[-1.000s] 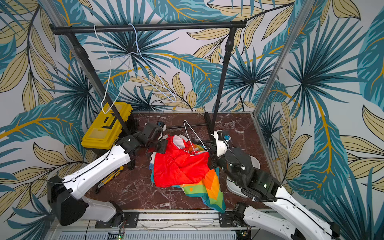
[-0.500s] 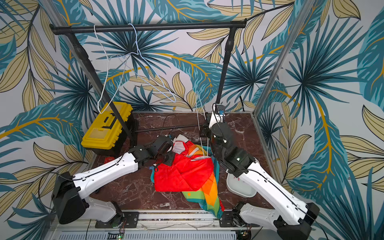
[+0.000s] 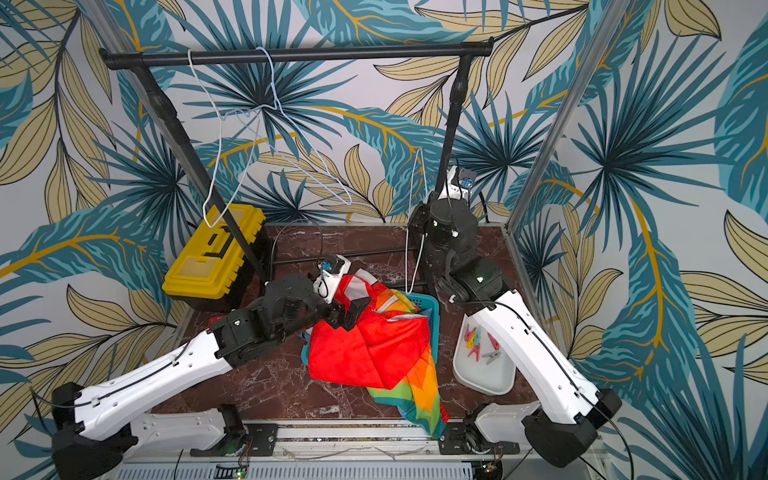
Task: Remove the clothespins securing jackets to the hanger
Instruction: Remove the jacket from the hanger.
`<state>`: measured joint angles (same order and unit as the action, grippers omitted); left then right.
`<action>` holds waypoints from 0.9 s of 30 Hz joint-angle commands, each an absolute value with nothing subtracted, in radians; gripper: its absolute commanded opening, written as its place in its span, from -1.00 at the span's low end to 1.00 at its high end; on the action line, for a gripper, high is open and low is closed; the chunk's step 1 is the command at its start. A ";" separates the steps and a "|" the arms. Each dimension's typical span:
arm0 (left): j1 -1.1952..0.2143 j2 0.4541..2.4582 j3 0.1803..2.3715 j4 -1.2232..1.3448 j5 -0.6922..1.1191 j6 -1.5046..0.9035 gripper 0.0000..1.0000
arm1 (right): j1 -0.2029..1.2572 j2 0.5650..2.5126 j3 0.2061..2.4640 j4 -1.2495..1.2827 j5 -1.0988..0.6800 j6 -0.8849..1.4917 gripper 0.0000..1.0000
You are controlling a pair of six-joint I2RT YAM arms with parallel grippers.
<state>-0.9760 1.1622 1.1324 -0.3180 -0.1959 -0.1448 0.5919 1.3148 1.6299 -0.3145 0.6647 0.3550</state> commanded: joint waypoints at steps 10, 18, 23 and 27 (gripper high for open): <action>-1.115 1.335 1.178 -0.048 -0.339 0.069 0.95 | 0.583 1.336 1.664 -0.434 0.637 0.431 -1.00; -1.141 1.438 1.234 0.015 -0.365 0.095 0.79 | 0.581 1.337 1.656 -0.456 0.636 0.466 -1.00; -1.155 1.484 1.268 0.015 -0.369 0.106 0.75 | 0.580 1.337 1.655 -0.461 0.640 0.468 -1.00; -1.157 1.514 1.290 0.015 -0.390 0.104 0.70 | 0.580 1.333 1.657 -0.460 0.635 0.471 -1.00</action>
<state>-1.1522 1.4990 1.2552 -0.0078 -0.3618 0.0933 0.5831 1.3403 1.6516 -0.4515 0.6384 0.4572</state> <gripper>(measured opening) 0.858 0.069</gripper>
